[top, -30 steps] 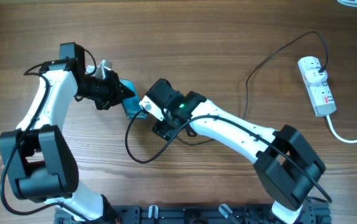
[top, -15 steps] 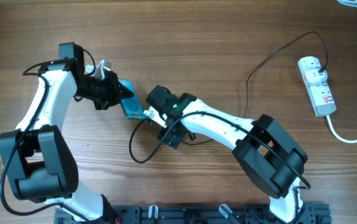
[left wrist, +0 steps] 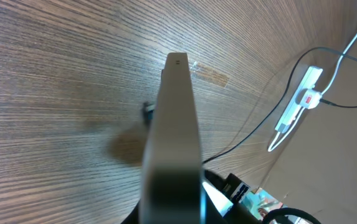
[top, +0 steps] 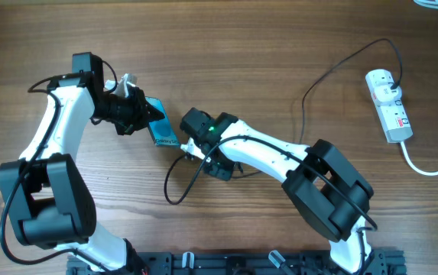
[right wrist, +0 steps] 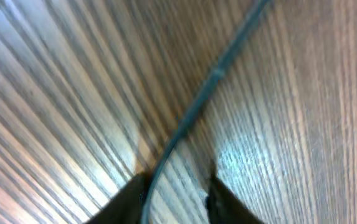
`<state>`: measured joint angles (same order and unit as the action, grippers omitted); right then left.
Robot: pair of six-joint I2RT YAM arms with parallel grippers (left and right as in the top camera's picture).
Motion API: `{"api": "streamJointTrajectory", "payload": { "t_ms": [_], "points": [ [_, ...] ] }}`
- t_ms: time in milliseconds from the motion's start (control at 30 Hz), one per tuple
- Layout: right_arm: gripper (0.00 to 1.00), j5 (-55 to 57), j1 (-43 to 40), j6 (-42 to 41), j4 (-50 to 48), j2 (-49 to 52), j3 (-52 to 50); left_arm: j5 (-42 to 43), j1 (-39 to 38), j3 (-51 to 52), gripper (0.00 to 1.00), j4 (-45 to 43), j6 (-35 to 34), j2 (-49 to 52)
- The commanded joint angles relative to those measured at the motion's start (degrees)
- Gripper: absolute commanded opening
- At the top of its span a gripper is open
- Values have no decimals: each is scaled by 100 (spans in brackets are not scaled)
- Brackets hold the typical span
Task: Plug charger to phone and switch on socket
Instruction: 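Move the right gripper over the black cable's USB-C plug, then lower the right gripper and pinch the USB-C plug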
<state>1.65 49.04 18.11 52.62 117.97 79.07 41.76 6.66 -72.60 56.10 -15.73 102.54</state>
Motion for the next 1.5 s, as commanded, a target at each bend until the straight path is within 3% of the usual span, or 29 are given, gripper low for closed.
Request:
{"api": "streamJointTrajectory", "payload": {
  "t_ms": [0, 167, 500, 600, 667, 733, 1000, 1133, 1233, 1300, 1367, 1400, 1467],
  "points": [
    [19, 671, -155, -337, 264, 450, -192, 210, -11, -57, 4, 33, -7, -129],
    [16, 782, -813, -452, 852, 450, -192, 210, -11, -57, 4, 35, -7, -129],
    [16, 192, -2177, -920, 809, 450, -192, 210, -11, -57, 4, 31, -9, -129],
    [35, 122, -2223, -911, 522, 450, -192, 212, -11, -57, 4, 35, -9, -129],
    [56, 120, -2223, -914, 352, 450, -192, 212, -11, -57, 4, 35, -11, -129],
    [70, -68, -2223, -907, 234, 450, -192, 212, -11, -57, 4, 35, -9, -129],
    [93, -739, -2223, -911, -872, 450, -192, 212, -11, -57, 4, 39, -11, -129],
    [91, -728, -2225, -911, -981, 450, -192, 212, -11, -57, 4, 133, -9, -129],
    [75, -706, -2223, -916, -686, 450, -192, 212, -11, -57, 4, 142, -9, -129],
    [70, -682, -2223, -927, -501, 450, -192, 212, -11, -57, 4, 140, -9, -129],
    [53, -664, -2223, -925, -389, 450, -192, 212, -11, -57, 4, 140, -9, -129],
    [50, -664, -2223, -925, -372, 450, -195, 212, -11, -57, 4, 142, -9, -129],
    [54, -367, -2223, -927, -546, 450, -195, 212, -11, -57, 4, 140, -9, -129]
  ]
}}
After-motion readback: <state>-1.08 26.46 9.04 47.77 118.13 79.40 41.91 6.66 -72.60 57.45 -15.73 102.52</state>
